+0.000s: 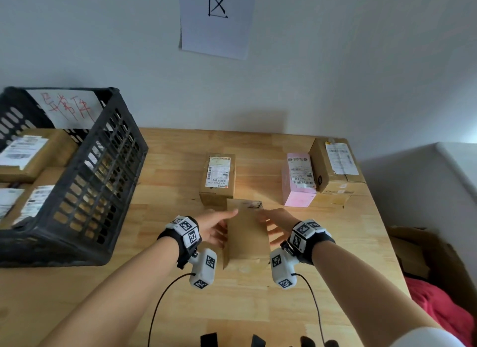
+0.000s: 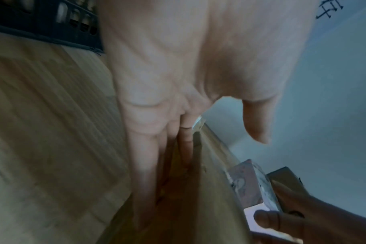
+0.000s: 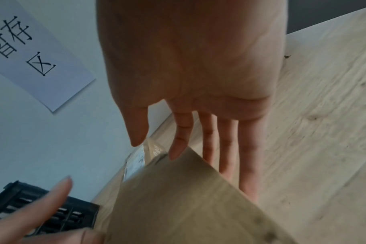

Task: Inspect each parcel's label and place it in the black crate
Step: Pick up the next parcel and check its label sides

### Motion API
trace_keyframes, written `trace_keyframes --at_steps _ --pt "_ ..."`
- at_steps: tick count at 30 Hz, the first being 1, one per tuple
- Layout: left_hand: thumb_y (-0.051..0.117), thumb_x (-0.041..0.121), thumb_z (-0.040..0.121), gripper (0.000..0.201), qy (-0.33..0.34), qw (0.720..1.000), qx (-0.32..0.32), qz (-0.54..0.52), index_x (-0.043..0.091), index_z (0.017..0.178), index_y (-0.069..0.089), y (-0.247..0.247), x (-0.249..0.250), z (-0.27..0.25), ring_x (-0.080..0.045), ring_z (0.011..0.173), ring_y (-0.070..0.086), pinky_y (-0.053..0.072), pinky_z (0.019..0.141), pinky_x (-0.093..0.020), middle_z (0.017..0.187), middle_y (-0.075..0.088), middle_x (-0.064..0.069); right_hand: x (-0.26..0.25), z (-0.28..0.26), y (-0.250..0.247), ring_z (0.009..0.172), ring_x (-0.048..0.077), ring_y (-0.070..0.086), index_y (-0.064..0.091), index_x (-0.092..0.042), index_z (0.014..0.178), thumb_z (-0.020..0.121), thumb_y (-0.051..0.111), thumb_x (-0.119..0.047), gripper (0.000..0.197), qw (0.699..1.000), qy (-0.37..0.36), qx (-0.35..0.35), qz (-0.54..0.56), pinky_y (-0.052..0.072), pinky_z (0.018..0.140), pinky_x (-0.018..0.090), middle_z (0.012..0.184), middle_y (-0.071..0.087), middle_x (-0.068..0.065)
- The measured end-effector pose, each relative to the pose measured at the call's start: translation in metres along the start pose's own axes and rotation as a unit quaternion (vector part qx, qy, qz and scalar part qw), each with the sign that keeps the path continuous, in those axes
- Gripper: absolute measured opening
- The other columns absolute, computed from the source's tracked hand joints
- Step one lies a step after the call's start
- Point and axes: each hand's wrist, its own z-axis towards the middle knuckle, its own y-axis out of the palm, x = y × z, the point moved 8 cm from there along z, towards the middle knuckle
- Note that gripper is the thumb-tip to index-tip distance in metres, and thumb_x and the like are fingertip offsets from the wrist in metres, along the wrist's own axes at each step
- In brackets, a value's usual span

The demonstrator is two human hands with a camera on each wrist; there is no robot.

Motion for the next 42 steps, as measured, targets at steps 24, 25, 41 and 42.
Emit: trace_keyframes --at_steps 24,25,41,42 --pt "0.086 0.045 0.056 0.089 -0.042 0.975 0.062 0.209 0.003 0.126 0.051 -0.017 -0.008 0.067 -0.030 0.103 0.062 0.057 0.081 -0.046 0.117 0.062 -0.011 0.019 0.073 0.010 0.081 0.034 0.071 0.061 -0.001 0.092 0.093 0.048 -0.045 0.046 0.990 0.080 0.047 -0.109 0.058 0.080 0.044 0.093 0.072 0.018" --pt "0.086 0.045 0.056 0.091 -0.042 0.974 0.060 0.216 0.001 0.127 0.049 -0.018 -0.006 0.066 -0.031 0.106 0.061 0.057 0.082 -0.045 0.120 0.060 -0.013 0.016 0.076 0.011 0.086 0.034 0.070 0.062 -0.001 0.095 0.093 0.048 -0.041 0.043 0.988 0.080 0.047 -0.126 0.056 0.084 0.045 0.095 0.072 0.019" --pt "0.083 0.026 0.071 0.083 -0.082 0.977 0.034 0.195 -0.002 0.135 0.038 -0.019 -0.010 0.077 -0.038 0.109 0.061 0.054 0.087 -0.048 0.129 0.054 -0.020 -0.001 0.087 0.019 0.115 0.033 0.055 0.050 -0.003 0.127 0.101 0.030 -0.017 0.037 0.935 0.052 0.043 -0.347 0.048 0.093 0.035 0.129 0.054 0.016" --pt "0.082 0.028 0.072 0.088 -0.079 0.975 0.039 0.203 -0.002 0.138 0.033 -0.018 -0.009 0.076 -0.037 0.108 0.060 0.054 0.089 -0.048 0.133 0.051 -0.021 0.000 0.088 0.019 0.114 0.032 0.056 0.051 -0.003 0.125 0.100 0.030 -0.020 0.036 0.941 0.051 0.045 -0.330 0.048 0.093 0.035 0.127 0.055 0.015"
